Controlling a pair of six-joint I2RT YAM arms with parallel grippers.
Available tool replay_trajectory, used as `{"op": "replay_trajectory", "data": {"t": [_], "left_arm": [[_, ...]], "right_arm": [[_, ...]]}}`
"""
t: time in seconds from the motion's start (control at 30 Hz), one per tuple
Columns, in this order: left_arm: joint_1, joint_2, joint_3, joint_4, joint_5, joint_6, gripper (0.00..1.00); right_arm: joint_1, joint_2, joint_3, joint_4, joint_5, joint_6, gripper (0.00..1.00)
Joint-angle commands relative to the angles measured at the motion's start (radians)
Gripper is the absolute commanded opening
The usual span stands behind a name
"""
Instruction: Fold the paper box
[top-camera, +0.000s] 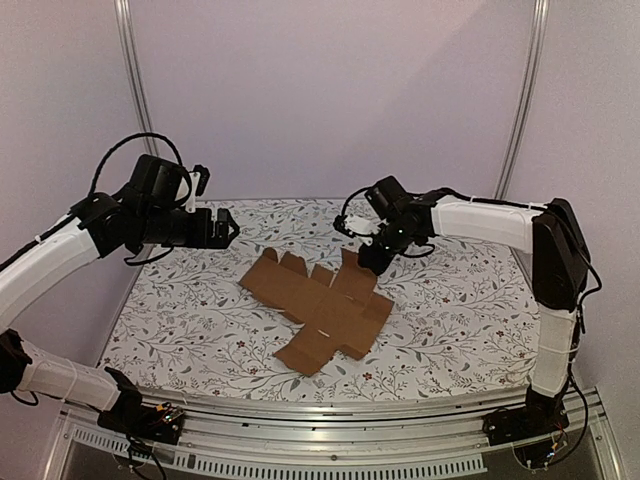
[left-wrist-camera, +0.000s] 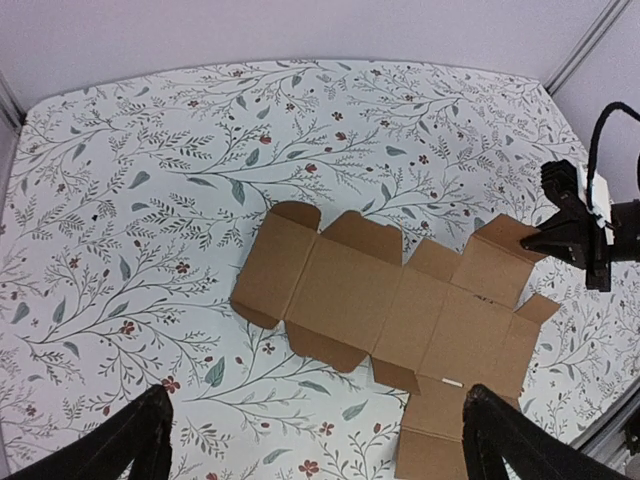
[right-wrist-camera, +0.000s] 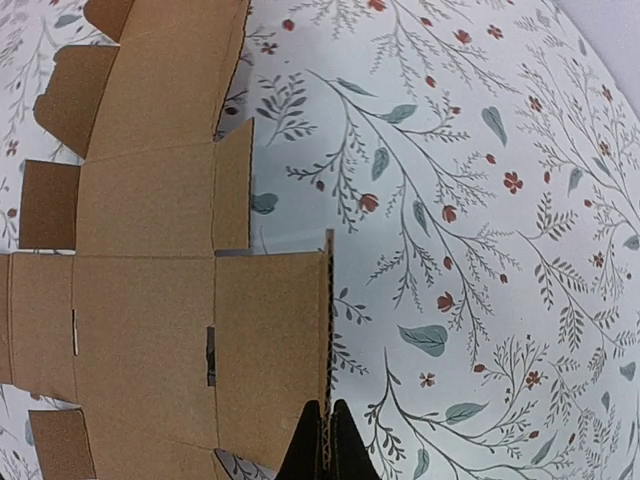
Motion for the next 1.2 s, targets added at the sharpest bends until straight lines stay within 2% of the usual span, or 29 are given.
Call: {"op": "replay_trajectory", "data": {"t": [0.0, 0.07, 0.17, 0.33, 0.43, 0.47, 0.57, 0.63, 0.67, 0.83, 0.93, 0.97, 1.0, 1.03, 1.17], "left_arm": [[-0.005, -0.003, 0.008, -0.026, 0.028, 0.004, 1.00], [-0.004, -0.002, 0.005, -0.024, 0.034, 0.004, 0.99], [-0.005, -0.002, 0.000, -0.023, 0.038, 0.003, 1.00], [-0.006, -0.003, -0.026, -0.006, 0.047, 0.008, 1.00], [-0.004, -0.002, -0.045, 0.011, 0.046, 0.009, 0.99], [-0.004, -0.001, -0.049, 0.014, 0.045, 0.008, 1.00], [-0.005, 0.005, -0.061, 0.030, 0.060, -0.003, 1.00], [-0.004, 0.011, -0.069, 0.044, 0.077, -0.012, 1.00], [-0.004, 0.016, -0.073, 0.048, 0.085, -0.015, 1.00], [-0.006, 0.021, -0.096, 0.090, 0.123, -0.023, 1.00], [-0.006, 0.034, -0.099, 0.107, 0.165, -0.026, 0.99], [-0.007, 0.038, -0.101, 0.116, 0.186, -0.028, 0.99], [-0.010, 0.040, -0.104, 0.127, 0.200, -0.031, 1.00], [-0.013, 0.043, -0.106, 0.138, 0.207, -0.031, 1.00], [-0.029, 0.071, -0.096, 0.158, 0.221, -0.019, 1.00]], "right_arm": [[0.007, -0.067, -0.066, -0.087, -0.200, -0.408, 0.00], [0.007, -0.085, -0.082, -0.121, -0.221, -0.564, 0.00], [0.007, -0.081, -0.044, -0.184, -0.212, -0.698, 0.00], [0.023, -0.061, 0.005, -0.211, -0.150, -0.839, 0.00], [0.032, -0.054, 0.031, -0.194, -0.120, -0.861, 0.02], [0.033, -0.050, 0.039, -0.187, -0.110, -0.856, 0.13], [0.033, -0.044, 0.056, -0.169, -0.081, -0.820, 0.25], [0.034, -0.049, 0.053, -0.154, -0.062, -0.805, 0.41], [0.033, -0.059, 0.049, -0.143, -0.055, -0.799, 0.46], [0.017, -0.127, 0.013, -0.086, -0.057, -0.708, 0.49], [0.013, -0.205, -0.038, -0.040, -0.032, -0.599, 0.51], [0.012, -0.230, -0.070, -0.022, -0.018, -0.519, 0.66], [0.012, -0.272, -0.097, -0.006, -0.007, -0.470, 0.95], [0.011, -0.295, -0.125, 0.007, 0.012, -0.412, 0.98], [-0.008, -0.403, -0.214, 0.035, 0.123, -0.189, 0.99]]}}
